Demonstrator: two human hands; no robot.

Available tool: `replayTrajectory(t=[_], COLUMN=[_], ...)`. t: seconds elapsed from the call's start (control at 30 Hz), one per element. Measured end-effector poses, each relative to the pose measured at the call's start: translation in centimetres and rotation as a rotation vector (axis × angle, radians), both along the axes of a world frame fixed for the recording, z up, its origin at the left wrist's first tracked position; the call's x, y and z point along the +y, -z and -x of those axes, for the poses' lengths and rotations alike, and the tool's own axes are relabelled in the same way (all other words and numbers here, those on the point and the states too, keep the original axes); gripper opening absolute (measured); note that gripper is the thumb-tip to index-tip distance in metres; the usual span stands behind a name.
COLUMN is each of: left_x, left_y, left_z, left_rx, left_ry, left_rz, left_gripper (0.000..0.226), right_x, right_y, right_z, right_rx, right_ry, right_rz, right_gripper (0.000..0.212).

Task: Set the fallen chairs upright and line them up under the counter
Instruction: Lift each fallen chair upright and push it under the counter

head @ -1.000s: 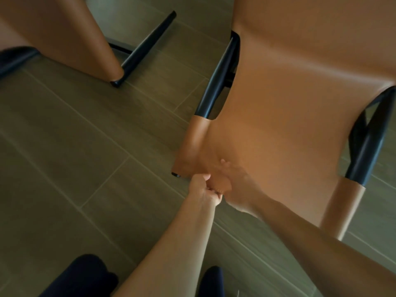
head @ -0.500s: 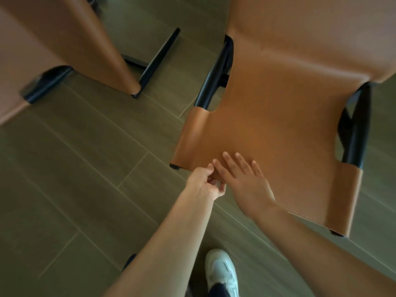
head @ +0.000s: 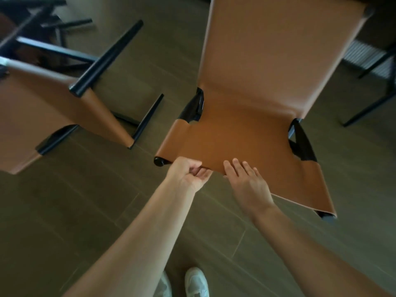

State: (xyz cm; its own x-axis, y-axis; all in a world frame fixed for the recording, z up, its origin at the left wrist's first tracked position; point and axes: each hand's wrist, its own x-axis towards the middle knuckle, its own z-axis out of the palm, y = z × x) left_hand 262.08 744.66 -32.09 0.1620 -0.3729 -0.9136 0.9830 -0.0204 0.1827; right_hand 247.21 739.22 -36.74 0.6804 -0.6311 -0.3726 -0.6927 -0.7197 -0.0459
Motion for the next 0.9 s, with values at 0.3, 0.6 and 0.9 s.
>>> replayTrajectory(t=[0.3,0.6,0.9], left_x=[-11.4,-20.9,-25.6], left_y=[-11.5,-8.1,-9.3], left_z=[-0.3,-5.5,-7.6], left_rx=[-0.947,-2.183,-2.214], left_ry=[0.580,1.429,1.470], left_rz=[-0.028,-0.260,-0.218], left_gripper=[0.057,0.048,0.040], right_x=[-11.6,-21.6,-26.5], right_y=[-8.2,-12.8,-13.9], right_z=[-5.4,-8.3,-9.9], right_rx=[-0.294,-0.364,-0.335], right_ry=[0.349,0.312,0.299], right_rz=[0.005,0.055,0.064], right_gripper=[0.042,0.025,0.030])
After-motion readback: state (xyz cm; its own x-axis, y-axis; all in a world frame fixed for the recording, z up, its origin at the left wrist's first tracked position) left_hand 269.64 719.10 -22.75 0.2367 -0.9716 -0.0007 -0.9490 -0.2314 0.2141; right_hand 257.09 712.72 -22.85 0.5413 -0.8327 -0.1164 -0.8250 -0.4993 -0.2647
